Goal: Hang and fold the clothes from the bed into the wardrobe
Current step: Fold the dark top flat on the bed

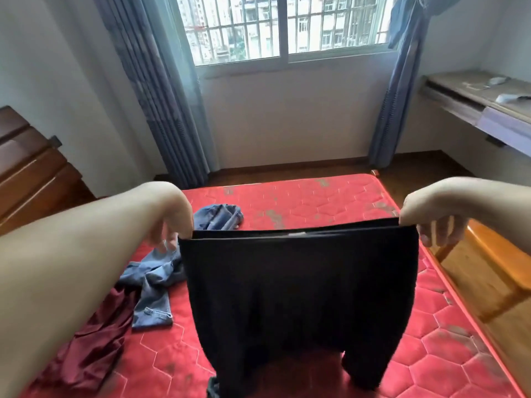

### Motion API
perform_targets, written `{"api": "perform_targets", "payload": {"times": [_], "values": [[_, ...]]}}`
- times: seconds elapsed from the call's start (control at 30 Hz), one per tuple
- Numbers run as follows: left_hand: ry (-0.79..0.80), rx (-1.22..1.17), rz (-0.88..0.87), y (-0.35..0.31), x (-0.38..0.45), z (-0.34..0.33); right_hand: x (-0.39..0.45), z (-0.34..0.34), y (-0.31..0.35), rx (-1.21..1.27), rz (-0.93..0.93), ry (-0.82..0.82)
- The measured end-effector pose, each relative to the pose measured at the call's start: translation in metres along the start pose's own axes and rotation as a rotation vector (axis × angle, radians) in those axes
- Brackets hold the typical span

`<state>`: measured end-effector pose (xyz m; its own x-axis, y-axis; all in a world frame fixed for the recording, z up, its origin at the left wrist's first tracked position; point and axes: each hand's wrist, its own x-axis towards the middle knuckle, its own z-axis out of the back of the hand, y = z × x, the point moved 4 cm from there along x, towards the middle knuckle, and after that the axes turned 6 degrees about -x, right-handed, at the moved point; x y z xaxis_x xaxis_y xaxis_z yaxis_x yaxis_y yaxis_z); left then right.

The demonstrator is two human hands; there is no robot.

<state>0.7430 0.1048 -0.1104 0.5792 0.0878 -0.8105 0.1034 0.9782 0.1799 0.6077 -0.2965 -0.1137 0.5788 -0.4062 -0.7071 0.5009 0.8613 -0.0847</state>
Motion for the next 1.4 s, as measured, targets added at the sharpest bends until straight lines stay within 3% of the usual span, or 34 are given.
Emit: {"api": "perform_targets", "payload": {"times": [0.1, 0.2, 0.33, 0.43, 0.53, 0.63, 0.73, 0.8, 0.9, 1.03, 1.27, 1.4], "values": [[-0.013, -0.347, -0.117, -0.023, 0.022, 0.006, 0.033, -0.009, 0.007, 0.038, -0.048, -0.009], [-0.185, -0.873, -0.304, -0.048, 0.036, 0.033, 0.061, 0.006, 0.021, 0.495, 0.044, -0.099], [-0.481, -1.438, -0.53, -0.067, 0.032, 0.098, 0.071, 0.067, 0.058, 1.318, 0.201, -0.244], [-0.726, -1.637, -0.708, -0.069, -0.002, 0.157, 0.052, 0.138, 0.072, 1.423, 0.321, -0.542], [-1.031, -1.533, -0.903, -0.056, -0.052, 0.201, 0.013, 0.201, 0.062, 1.259, 0.442, -0.947], [-1.273, -1.182, -0.86, -0.036, -0.087, 0.212, -0.017, 0.223, 0.04, 0.978, 0.401, -1.208], [-1.265, -0.884, -0.731, -0.028, -0.077, 0.193, -0.03, 0.192, 0.028, 0.601, 0.399, -1.317], [-1.183, -0.716, -0.625, -0.032, -0.043, 0.161, -0.013, 0.149, 0.024, 0.395, 0.345, -1.265], [-0.972, -0.465, -0.457, -0.053, 0.034, 0.086, 0.046, 0.056, 0.027, 0.121, 0.215, -1.035], [-0.73, -0.203, -0.301, -0.088, 0.151, -0.049, 0.143, -0.101, 0.04, -0.005, 0.156, -0.704], [-0.392, -0.033, -0.239, -0.119, 0.337, -0.331, 0.269, -0.396, 0.037, -0.081, 0.097, -0.366], [-0.413, 0.113, -0.328, -0.114, 0.357, -0.436, 0.276, -0.51, 0.018, -0.302, 0.106, -0.297]]}}
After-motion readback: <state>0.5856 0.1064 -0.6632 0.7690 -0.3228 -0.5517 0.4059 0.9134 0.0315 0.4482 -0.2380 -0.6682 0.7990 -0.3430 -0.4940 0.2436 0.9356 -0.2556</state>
